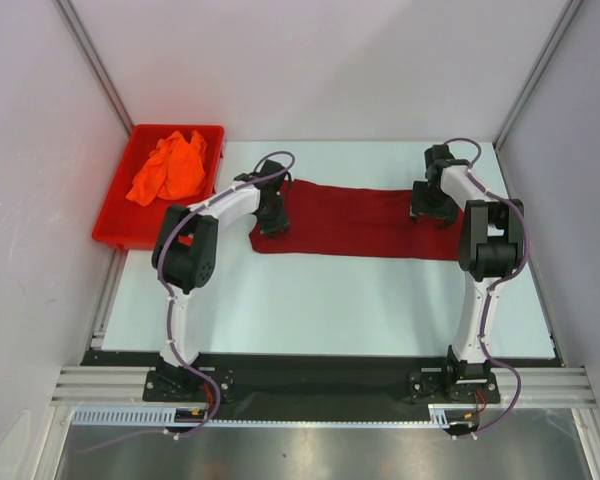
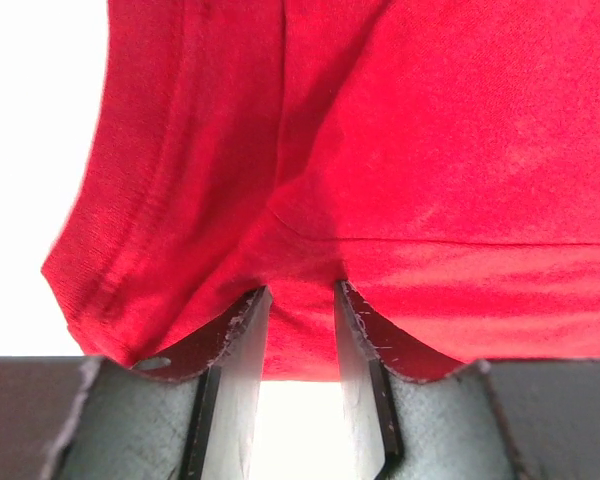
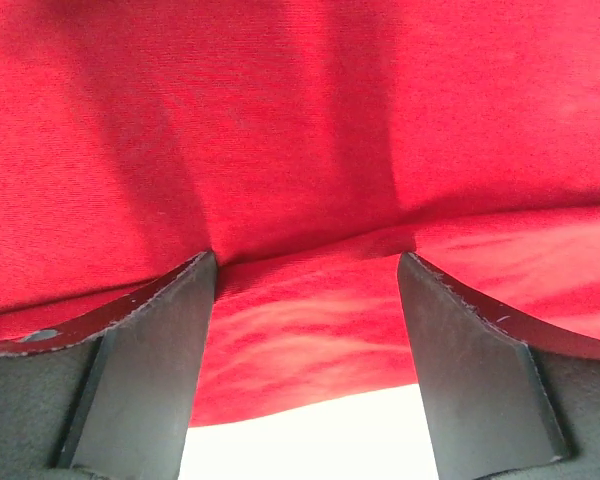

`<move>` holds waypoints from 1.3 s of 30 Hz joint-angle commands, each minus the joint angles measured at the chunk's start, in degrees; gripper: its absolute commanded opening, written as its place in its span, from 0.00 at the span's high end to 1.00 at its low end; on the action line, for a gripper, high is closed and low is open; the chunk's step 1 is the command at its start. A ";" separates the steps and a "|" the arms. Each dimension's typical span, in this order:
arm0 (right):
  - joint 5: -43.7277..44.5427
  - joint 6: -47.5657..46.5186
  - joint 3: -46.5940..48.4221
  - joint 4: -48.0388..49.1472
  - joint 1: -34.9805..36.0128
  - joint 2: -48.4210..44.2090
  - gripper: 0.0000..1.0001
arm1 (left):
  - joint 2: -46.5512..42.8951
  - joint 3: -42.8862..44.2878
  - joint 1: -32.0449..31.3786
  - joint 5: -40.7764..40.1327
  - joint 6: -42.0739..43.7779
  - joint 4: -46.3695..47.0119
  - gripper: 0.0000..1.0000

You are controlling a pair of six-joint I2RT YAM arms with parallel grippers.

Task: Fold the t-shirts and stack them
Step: Fold the tshirt

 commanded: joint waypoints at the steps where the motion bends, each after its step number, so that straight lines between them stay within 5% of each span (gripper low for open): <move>1: 1.65 1.19 0.35 -1.68 0.15 -5.06 0.21 | 1.52 1.58 2.47 -2.41 6.93 0.19 0.61; 10: 4.46 3.57 -11.78 0.96 4.20 -15.53 0.21 | 2.21 3.59 3.18 -3.57 12.38 1.51 0.57; 20: 3.49 1.73 -9.67 0.17 3.49 -13.78 0.23 | 1.87 3.69 3.53 -3.38 12.56 2.39 0.57; 24: 1.65 2.52 -14.32 2.00 4.90 -14.21 0.29 | 0.64 3.34 3.62 -3.39 13.70 4.05 0.58; 31: 0.94 3.57 -17.40 5.09 4.81 -10.88 0.26 | 2.56 3.68 3.62 -0.58 14.93 7.58 0.59; 39: 0.86 15.07 -25.83 1.13 9.71 -11.83 0.25 | 6.17 9.12 5.46 2.06 17.12 7.49 0.57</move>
